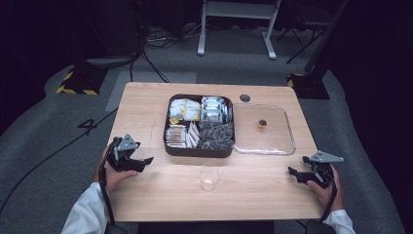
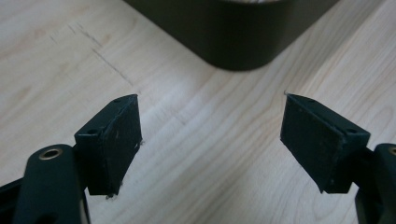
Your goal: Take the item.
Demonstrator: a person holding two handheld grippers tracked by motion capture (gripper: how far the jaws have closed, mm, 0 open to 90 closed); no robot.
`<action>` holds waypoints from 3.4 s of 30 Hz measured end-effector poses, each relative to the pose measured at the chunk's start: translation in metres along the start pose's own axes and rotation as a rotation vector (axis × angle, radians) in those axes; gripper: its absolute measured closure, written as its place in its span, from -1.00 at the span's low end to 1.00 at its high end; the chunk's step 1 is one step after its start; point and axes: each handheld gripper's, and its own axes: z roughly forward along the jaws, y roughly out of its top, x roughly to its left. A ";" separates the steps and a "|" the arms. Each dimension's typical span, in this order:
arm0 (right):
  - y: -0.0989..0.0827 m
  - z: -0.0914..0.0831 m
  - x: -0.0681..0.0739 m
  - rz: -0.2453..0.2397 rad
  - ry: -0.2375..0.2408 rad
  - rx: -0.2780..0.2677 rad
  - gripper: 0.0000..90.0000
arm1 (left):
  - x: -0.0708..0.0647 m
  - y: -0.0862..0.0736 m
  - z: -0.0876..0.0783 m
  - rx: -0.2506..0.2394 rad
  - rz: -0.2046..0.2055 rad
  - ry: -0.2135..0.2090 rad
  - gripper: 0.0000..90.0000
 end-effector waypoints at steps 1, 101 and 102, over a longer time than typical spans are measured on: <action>0.000 0.000 0.000 -0.001 -0.002 0.000 -0.61 | 0.001 0.003 -0.001 -0.002 -0.008 -0.001 -0.52; 0.000 0.000 0.001 -0.011 0.005 -0.003 -0.60 | 0.048 0.144 0.125 0.175 0.061 0.066 1.00; 0.000 0.000 0.001 -0.011 0.005 -0.003 -0.60 | 0.048 0.144 0.124 0.173 0.056 0.075 1.00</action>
